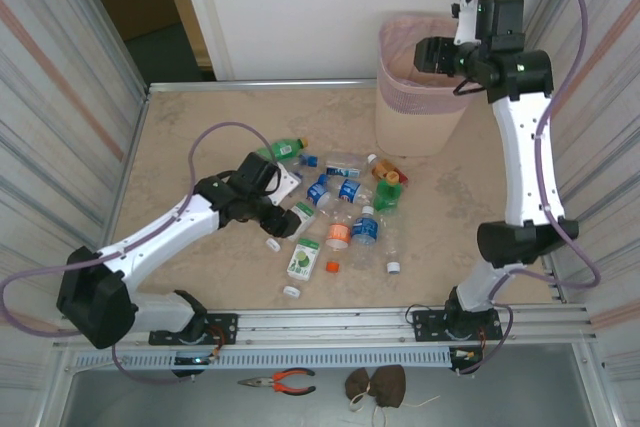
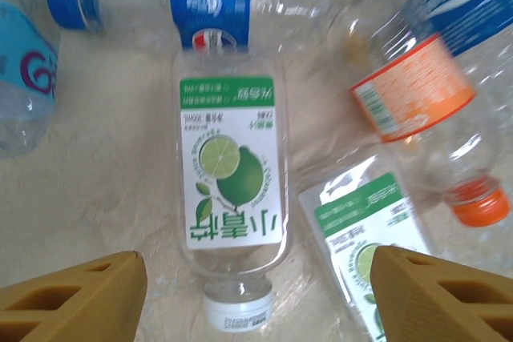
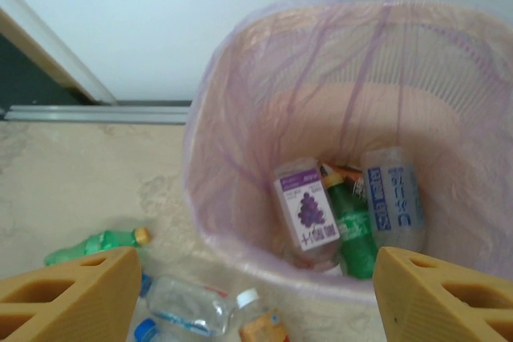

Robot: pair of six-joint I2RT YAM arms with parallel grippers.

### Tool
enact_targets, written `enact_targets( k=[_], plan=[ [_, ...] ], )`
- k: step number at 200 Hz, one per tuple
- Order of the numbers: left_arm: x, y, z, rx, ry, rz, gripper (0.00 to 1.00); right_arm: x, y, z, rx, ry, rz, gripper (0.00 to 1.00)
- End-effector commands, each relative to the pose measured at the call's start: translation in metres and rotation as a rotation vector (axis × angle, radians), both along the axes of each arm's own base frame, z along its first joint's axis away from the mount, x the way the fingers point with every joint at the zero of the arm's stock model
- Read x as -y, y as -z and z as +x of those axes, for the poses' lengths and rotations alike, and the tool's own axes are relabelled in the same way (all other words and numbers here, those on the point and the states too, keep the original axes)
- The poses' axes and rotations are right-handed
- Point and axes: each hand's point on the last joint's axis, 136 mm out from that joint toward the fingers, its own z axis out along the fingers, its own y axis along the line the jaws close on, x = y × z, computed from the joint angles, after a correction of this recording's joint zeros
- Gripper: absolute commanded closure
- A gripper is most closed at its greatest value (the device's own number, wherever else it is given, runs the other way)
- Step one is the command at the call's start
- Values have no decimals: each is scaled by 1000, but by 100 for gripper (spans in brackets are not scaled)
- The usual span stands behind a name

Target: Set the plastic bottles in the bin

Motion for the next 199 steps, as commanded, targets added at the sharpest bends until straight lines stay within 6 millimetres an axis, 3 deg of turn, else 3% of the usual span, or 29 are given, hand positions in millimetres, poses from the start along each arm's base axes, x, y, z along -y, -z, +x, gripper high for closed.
enact_targets(
  k=[1, 69, 72, 86, 143, 199],
  plan=[
    [-12, 13, -4, -45, 12, 90, 27, 3, -8, -19, 38, 22, 9, 25],
    [-12, 64, -2, -111, 37, 168, 27, 2, 4, -59, 32, 33, 55, 25],
    [-11, 65, -2, -114, 40, 167, 27, 2, 14, -59, 7, 33, 53, 25],
    [-8, 72, 1, -125, 48, 170, 25, 2, 21, -64, -5, 37, 62, 25],
    [0, 92, 12, -151, 70, 207, 26, 5, 41, -80, -44, 52, 71, 25],
    [5, 100, 17, -170, 87, 217, 37, 7, 46, -90, -54, 61, 70, 25]
  ],
)
